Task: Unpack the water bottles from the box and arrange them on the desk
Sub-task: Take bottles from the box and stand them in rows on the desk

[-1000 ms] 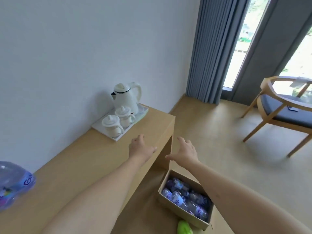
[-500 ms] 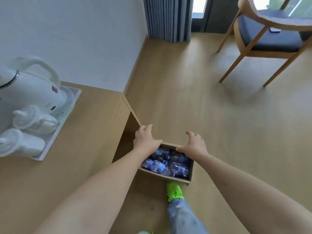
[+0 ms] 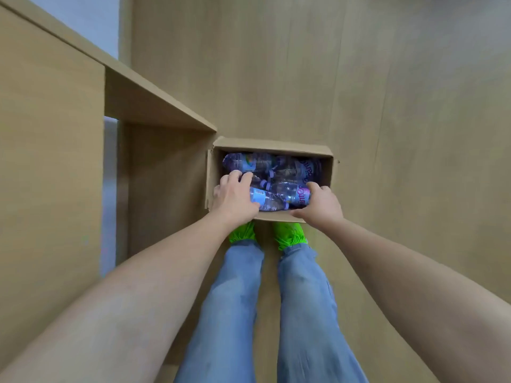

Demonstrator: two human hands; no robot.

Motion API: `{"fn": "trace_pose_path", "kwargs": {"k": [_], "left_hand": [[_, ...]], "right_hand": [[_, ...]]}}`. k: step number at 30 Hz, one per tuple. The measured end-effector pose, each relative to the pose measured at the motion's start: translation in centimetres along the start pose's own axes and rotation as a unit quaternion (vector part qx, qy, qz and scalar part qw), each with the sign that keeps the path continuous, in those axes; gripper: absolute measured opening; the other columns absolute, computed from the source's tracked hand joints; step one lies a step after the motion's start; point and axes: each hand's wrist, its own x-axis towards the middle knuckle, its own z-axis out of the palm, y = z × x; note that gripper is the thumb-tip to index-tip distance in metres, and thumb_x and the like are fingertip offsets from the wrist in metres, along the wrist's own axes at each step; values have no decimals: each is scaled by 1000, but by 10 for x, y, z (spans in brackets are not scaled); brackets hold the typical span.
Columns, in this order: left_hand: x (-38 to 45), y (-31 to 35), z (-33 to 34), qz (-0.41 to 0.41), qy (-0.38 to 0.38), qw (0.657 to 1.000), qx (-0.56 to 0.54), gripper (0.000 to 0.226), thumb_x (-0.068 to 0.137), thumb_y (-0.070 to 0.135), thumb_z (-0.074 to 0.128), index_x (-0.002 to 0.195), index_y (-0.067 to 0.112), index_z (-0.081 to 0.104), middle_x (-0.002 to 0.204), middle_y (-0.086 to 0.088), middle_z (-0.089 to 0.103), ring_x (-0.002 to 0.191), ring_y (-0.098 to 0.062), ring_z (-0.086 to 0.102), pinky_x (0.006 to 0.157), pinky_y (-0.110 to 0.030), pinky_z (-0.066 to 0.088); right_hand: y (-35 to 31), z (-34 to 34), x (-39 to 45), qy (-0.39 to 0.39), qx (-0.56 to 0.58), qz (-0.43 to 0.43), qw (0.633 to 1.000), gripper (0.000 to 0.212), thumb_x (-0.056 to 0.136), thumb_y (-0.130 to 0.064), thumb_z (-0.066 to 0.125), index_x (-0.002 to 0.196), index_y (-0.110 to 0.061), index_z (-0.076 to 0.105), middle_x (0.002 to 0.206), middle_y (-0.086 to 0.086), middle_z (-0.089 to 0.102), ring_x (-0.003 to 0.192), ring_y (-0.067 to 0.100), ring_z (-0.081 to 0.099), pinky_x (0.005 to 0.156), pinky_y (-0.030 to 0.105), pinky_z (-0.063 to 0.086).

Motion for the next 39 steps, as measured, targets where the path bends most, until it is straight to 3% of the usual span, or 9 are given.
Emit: {"fn": "trace_pose_path", "kwargs": {"k": [5,10,13,15,19,23,30,34,39], "left_hand": [[70,-21,96,56,-44,995,70,70,77,36,66,139,23,37,137,-4,39,127,-29,36,104,-46,35],[116,-34,168,109,-72,980,149,74,77,34,69,141,19,35,137,-6,40,128,-29,34,108,-52,29],[131,-37,194,121,-83,972,182,74,77,33,69,141,20,34,138,-6,40,130,-30,32,113,-59,20],[139,-37,205,127,-90,962,224,72,77,35,68,139,21,34,136,-6,42,128,-31,35,111,-62,17],[158,-30,212,129,-122,950,258,57,74,33,63,126,21,45,122,-6,53,114,-31,48,96,-60,28],[167,-20,202,125,-167,939,274,44,75,22,63,118,18,52,114,-9,55,106,-32,53,88,-53,38],[124,-25,137,43,-158,962,219,55,69,29,72,115,13,47,110,-10,51,104,-33,56,79,-50,52],[83,-21,76,-11,-135,980,147,60,62,31,78,106,13,42,108,-9,48,99,-32,58,78,-47,54],[24,6,-17,-68,-72,994,35,72,56,40,78,112,15,39,110,-9,46,98,-33,56,67,-36,45]], "right_hand": [[31,76,97,-16,-32,7,999,76,68,-44,80,132,-22,45,126,10,49,117,32,50,94,43,47],[62,129,171,21,-166,-35,985,63,70,-39,74,123,-18,45,116,11,50,110,34,47,89,45,42],[76,149,198,48,-226,-69,971,66,69,-37,76,123,-16,45,117,13,51,111,35,46,93,49,38],[79,159,212,52,-248,-89,963,72,69,-35,76,129,-15,41,119,14,51,113,35,45,97,53,36],[77,177,229,72,-271,-109,954,67,75,-30,72,130,-13,39,120,13,52,114,35,48,102,57,32],[69,174,227,71,-262,-89,958,62,74,-27,73,125,-12,40,118,14,55,111,35,50,92,53,39],[49,130,168,63,-159,-58,984,59,69,-23,75,112,-14,36,112,10,53,105,33,49,81,48,46],[36,86,110,91,-94,-38,991,51,66,-20,71,102,-15,34,103,8,53,98,33,50,76,43,48],[0,5,33,119,-1,-52,992,55,62,-27,75,95,-13,33,96,11,57,92,35,55,68,36,42]]}}
